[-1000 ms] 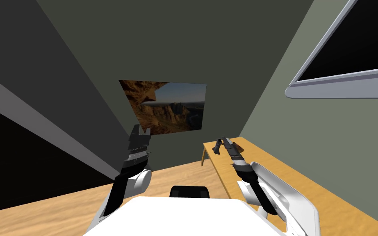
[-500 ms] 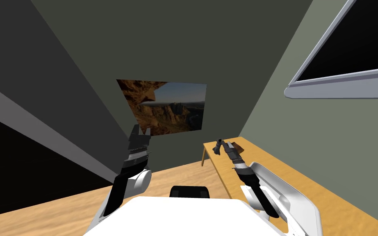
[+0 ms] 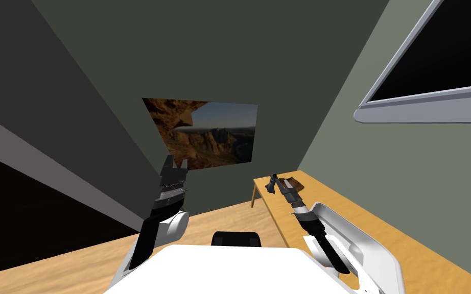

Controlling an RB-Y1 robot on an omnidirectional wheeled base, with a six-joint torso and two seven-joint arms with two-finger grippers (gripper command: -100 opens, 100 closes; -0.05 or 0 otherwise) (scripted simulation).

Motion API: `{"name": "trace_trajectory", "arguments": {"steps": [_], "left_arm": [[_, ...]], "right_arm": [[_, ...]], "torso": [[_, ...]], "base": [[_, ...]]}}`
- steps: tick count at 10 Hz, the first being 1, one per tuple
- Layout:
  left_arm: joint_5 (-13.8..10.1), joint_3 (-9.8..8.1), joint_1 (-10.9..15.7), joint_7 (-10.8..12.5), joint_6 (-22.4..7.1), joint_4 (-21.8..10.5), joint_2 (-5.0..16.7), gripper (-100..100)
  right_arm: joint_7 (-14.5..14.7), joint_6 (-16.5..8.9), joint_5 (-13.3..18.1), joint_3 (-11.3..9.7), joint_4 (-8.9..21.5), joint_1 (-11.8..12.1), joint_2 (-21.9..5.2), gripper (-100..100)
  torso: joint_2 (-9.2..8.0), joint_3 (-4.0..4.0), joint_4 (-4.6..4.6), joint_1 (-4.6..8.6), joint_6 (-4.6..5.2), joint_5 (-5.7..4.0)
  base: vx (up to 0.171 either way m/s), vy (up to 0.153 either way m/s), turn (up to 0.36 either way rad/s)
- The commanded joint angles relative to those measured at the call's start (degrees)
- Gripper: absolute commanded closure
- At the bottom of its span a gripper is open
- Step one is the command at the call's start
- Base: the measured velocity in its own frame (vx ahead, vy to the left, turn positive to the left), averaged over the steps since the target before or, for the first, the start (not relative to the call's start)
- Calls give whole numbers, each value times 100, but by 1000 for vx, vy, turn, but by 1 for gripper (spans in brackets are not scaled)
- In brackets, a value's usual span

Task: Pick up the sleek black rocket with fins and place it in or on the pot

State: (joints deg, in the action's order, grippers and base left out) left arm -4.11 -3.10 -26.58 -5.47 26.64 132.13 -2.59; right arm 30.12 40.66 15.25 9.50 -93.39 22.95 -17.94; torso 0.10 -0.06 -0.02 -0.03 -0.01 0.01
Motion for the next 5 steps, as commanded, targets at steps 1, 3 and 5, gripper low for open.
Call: {"name": "trace_trajectory", "arguments": {"steps": [1, 3, 5], "left_arm": [[0, 0, 0, 0, 0, 0, 0, 0], [0, 0, 0, 0, 0, 0, 0, 0], [0, 0, 0, 0, 0, 0, 0, 0]], "right_arm": [[190, 159, 149, 32, 286, -20, -45, -100], [414, 359, 333, 87, 688, -93, -121, -100], [522, 453, 419, 115, 935, -128, -156, -100]], "torso": [[0, 0, 0, 0, 0, 0], [11, -6, -2, 2, 0, -1], [8, -5, -2, 1, -1, 0]], "base": [[48, 2, -30], [60, 5, -30], [43, -1, -12]]}}
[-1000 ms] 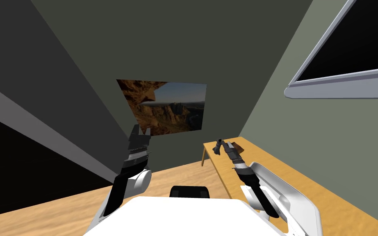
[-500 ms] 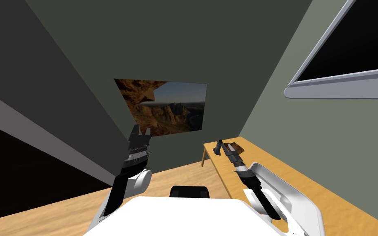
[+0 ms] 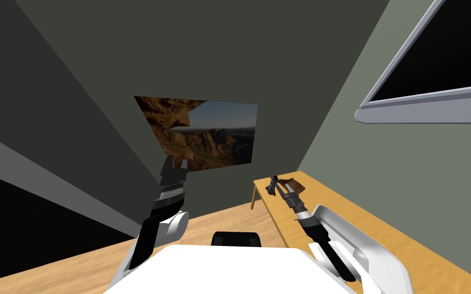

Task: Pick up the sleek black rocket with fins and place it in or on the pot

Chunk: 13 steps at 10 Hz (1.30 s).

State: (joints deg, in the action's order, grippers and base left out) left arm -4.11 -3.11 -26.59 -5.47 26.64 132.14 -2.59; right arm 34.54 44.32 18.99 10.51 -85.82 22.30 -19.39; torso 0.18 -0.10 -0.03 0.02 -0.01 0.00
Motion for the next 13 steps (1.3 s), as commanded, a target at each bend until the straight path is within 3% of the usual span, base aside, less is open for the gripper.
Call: {"name": "trace_trajectory", "arguments": {"steps": [1, 7, 13], "left_arm": [[0, 0, 0, 0, 0, 0, 0, 0], [0, 0, -1, 0, 0, 0, 0, 0], [0, 0, -1, 0, 0, 0, 0, 0]], "right_arm": [[80, 87, 45, 15, 218, -63, -12, -100], [652, 529, 449, 169, 1356, -214, -235, -100], [1070, 746, 638, 223, 2134, -265, -432, -100]], "torso": [[0, 0, 0, 0, 0, 0], [21, -12, -5, 2, -1, 0], [36, -20, -7, -7, -3, 1]], "base": [[34, -6, -11], [80, -10, -18], [119, 4, 21]]}}
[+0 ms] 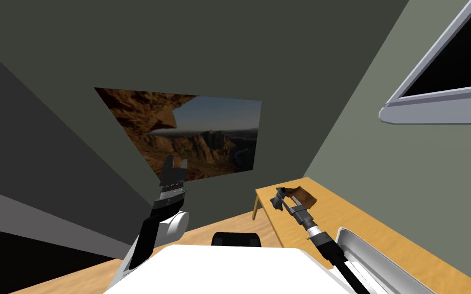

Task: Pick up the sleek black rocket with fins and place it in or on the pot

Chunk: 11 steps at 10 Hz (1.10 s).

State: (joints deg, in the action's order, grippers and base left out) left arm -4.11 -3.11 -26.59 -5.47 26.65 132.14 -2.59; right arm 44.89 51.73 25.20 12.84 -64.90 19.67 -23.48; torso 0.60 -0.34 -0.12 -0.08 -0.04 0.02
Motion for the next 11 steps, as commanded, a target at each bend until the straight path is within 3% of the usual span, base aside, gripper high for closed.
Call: {"name": "trace_trajectory", "arguments": {"steps": [1, 2, 3, 5, 6, 8, 9, 11], "left_arm": [[0, 0, 0, 0, 0, 0, 0, 0], [0, 0, 1, 0, 0, 0, 0, 0], [0, 0, 1, 0, 0, 0, 0, 0], [0, 0, 2, 0, -1, -1, 0, 0], [0, 0, 2, 0, 0, -1, 0, 0], [0, 0, 2, 0, -1, -1, 0, 0], [0, 0, 2, 0, 0, -1, 0, 0], [0, 0, 3, 0, -1, -1, 0, 0]], "right_arm": [[0, 0, 0, 0, 0, 0, 0, -100], [23, 12, 3, -2, 16, -3, 2, 0], [163, 100, -283, -220, 300, -110, -187, -100], [163, 100, -515, -220, 366, -110, -187, -100], [305, 190, -734, -438, 649, -216, -377, -100], [305, 190, -1034, -438, 719, -216, -377, -100], [448, 279, -1230, -655, 955, -322, -566, -100], [448, 279, -1552, -655, 1072, -322, -566, -100]], "torso": [[0, 0, 0, 0, 0, 0], [-25, 13, 4, 3, 2, 0], [-46, 26, 9, 5, 2, 0], [-83, 47, 17, 2, 3, 0], [-79, 45, 17, 3, 5, 0], [-85, 49, 18, -1, 3, 1], [-77, 44, 17, 4, 5, 0], [-81, 45, 15, -1, -4, -6]], "base": [[69, 8, 11], [13, 1, -1], [-52, 10, 341], [-58, 12, 52], [-69, 30, 265], [-46, 13, 82], [-57, 32, 230], [-50, 10, 98]]}}
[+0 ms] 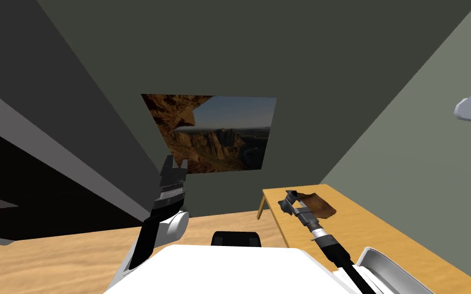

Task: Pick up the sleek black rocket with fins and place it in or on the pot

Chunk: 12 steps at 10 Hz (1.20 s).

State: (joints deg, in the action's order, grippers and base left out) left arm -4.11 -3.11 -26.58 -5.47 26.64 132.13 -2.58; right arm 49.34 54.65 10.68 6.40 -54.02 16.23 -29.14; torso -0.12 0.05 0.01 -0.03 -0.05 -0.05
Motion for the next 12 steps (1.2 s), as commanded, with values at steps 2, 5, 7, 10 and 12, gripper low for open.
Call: {"name": "trace_trajectory", "arguments": {"steps": [2, 5, 7, 10, 12], "left_arm": [[0, 1, 2, 0, 0, 0, 0, 0], [0, 1, 1, 0, 0, 0, 0, 0], [0, 0, 0, 0, 0, 0, 0, 0], [0, 0, 0, 0, 0, 0, 0, 0], [0, 0, 0, 0, 0, 0, 0, 0]], "right_arm": [[145, 76, -460, -229, 337, -84, -189, -100], [288, 165, -977, -447, 690, -190, -378, -100], [430, 255, -1318, -664, 944, -296, -567, -100], [573, 344, -1836, -882, 1306, -402, -757, -100], [573, 344, -2168, -882, 1395, -402, -757, -100]], "torso": [[-1, 0, 0, -6, -9, 1], [3, -2, -1, -13, -12, -1], [8, -5, -2, -2, -4, -3], [8, -5, -2, -3, -3, -3], [3, -2, -1, -10, -5, -1]], "base": [[-55, 19, 223], [-52, 26, 138], [-43, 14, 130], [-49, 24, 138], [-42, 26, 86]]}}
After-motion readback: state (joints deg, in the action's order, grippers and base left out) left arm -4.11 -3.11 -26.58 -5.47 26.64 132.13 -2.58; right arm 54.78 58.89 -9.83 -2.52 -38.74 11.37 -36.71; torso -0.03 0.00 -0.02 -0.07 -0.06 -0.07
